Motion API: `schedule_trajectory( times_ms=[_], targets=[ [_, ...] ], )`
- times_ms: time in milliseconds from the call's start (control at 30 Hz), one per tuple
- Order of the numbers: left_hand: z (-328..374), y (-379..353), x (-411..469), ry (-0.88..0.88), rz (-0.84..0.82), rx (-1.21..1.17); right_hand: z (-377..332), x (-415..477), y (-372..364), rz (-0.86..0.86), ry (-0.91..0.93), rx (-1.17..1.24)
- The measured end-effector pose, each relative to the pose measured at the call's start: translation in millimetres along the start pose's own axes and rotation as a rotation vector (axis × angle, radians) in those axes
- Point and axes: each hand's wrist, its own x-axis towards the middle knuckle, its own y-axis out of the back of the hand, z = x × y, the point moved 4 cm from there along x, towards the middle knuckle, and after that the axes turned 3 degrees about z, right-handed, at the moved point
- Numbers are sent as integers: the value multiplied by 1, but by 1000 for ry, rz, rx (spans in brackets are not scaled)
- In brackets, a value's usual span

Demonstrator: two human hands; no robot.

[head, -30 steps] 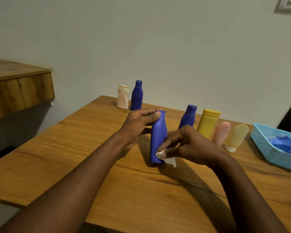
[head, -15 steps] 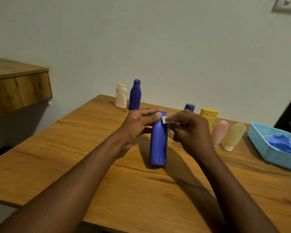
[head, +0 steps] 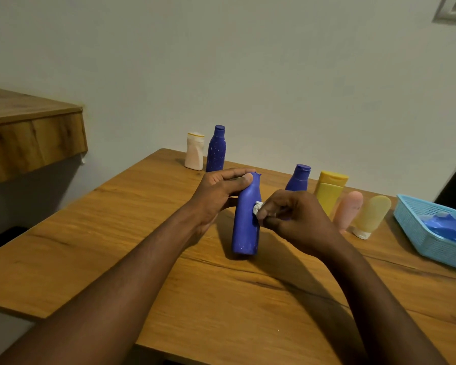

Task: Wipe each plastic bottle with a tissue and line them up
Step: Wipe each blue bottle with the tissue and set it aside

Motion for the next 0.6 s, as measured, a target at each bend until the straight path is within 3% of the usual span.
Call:
schedule_trajectory(
  times_ms=[367,600],
  targets=[
    [-1,-4,2,-1,-33,-8,-4,2,5,289,57,63],
    [-4,-3,3,7,-1,-10,0,2,7,205,12,103]
  ],
)
